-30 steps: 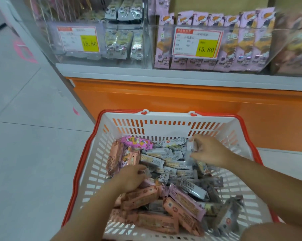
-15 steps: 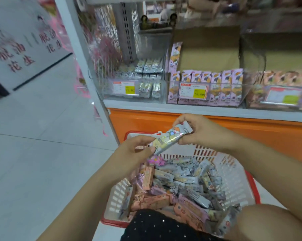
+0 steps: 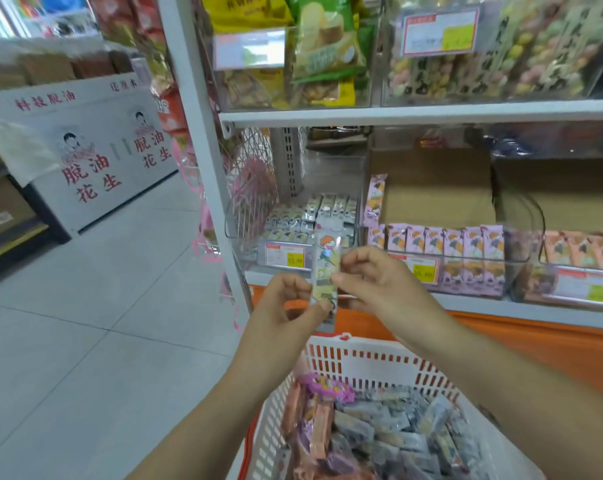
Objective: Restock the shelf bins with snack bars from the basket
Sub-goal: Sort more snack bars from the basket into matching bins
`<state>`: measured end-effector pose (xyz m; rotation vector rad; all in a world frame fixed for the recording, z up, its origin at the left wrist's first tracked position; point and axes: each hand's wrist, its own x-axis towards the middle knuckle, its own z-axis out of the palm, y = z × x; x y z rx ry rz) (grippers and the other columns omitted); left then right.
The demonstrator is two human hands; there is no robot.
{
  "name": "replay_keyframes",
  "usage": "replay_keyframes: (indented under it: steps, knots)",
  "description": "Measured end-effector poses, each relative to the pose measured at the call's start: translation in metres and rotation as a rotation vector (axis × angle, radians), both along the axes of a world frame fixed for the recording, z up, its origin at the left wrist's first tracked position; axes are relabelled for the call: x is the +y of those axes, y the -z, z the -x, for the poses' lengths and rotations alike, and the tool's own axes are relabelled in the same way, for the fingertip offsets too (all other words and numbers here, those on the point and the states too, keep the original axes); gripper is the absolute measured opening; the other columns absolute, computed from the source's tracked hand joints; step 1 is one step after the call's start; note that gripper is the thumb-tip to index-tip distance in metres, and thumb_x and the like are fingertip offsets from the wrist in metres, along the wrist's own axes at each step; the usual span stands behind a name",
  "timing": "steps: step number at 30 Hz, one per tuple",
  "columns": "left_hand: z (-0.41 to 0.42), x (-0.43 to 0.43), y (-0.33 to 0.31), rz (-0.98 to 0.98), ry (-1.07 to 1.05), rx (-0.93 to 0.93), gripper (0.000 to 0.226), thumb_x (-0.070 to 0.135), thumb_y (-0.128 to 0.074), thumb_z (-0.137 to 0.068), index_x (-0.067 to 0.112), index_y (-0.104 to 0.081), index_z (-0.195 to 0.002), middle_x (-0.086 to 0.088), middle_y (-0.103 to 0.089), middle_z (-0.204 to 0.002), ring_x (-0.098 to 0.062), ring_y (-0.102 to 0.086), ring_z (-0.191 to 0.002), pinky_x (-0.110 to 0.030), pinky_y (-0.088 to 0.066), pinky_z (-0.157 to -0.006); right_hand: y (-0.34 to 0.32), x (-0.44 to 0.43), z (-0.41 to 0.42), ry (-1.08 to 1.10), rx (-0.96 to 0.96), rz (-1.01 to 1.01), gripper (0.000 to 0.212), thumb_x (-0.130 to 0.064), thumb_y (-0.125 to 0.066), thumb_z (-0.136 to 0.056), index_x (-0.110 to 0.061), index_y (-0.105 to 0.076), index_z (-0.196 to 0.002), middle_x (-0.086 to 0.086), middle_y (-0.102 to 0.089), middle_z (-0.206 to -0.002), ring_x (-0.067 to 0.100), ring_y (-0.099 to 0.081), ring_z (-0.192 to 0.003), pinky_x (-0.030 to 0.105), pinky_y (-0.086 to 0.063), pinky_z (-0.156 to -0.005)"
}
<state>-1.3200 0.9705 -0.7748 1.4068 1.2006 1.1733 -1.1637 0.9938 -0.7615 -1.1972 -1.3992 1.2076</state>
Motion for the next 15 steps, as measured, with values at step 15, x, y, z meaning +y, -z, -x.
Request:
replay_keyframes:
  steps: [15]
  knots:
    - [-0.001,0.249,-0.024,0.144,-0.287,0.269,0.013,0.014,-0.061,-0.090,0.013,-0.048,-0.085,-0.002,-0.051,-0.082,-0.023,-0.057,-0.078,-0.038,-0.057,-0.079,0.025,0.183,-0.053,0.082,-0.913,-0.697,0.044,-0.035,-0.034,-0.096,-0.008,-0.068,-0.101,0.006,-0.063,-0.111,0.030,-0.050,-0.116,0.024,-0.025,-0.101]
